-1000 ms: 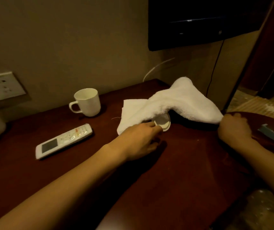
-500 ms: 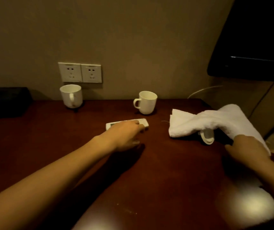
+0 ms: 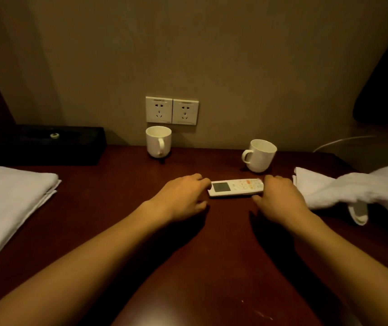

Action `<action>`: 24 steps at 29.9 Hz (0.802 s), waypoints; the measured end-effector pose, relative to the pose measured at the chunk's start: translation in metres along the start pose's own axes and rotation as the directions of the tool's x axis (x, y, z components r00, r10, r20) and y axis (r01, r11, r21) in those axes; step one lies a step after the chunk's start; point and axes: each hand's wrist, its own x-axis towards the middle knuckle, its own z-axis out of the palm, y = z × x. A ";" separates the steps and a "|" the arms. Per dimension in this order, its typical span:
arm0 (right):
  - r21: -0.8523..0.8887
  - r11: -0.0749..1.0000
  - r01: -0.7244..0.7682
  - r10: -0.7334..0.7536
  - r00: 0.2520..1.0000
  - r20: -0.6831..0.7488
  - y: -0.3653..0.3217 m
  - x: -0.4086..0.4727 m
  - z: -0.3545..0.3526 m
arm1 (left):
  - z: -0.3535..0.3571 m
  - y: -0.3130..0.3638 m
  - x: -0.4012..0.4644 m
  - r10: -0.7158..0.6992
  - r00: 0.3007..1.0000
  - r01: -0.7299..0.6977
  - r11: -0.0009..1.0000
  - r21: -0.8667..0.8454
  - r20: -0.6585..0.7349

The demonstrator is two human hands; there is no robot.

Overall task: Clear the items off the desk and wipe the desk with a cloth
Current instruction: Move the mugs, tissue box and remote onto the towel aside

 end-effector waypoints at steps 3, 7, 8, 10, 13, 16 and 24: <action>-0.003 0.999 0.035 -0.035 0.999 0.023 -0.016 0.010 0.009 | 0.006 -0.005 0.010 0.008 1.000 -0.009 1.000 -0.018 -0.018; -0.011 0.998 0.067 -0.066 0.997 0.046 -0.028 0.024 0.019 | 0.020 -0.006 0.027 0.023 0.998 -0.023 1.000 -0.002 -0.060; -0.013 0.998 0.067 -0.067 0.996 0.054 -0.029 0.028 0.022 | 0.024 -0.005 0.032 0.027 0.997 -0.026 1.000 0.009 -0.067; -0.023 0.997 0.068 -0.066 0.996 0.063 -0.030 0.034 0.026 | 0.031 -0.005 0.043 0.030 0.997 -0.029 0.999 0.019 -0.075; -0.029 0.996 0.079 -0.077 0.995 0.067 -0.029 0.038 0.030 | 0.038 -0.004 0.054 0.036 0.996 -0.036 0.999 0.012 -0.079; -0.031 0.996 0.077 -0.075 0.994 0.074 -0.027 0.041 0.030 | 0.044 -0.003 0.061 0.043 0.996 -0.042 0.999 0.013 -0.075; -0.093 0.974 0.206 -0.188 0.967 0.174 -0.019 0.049 0.037 | 0.058 0.004 0.076 0.014 0.999 -0.013 0.999 -0.046 0.031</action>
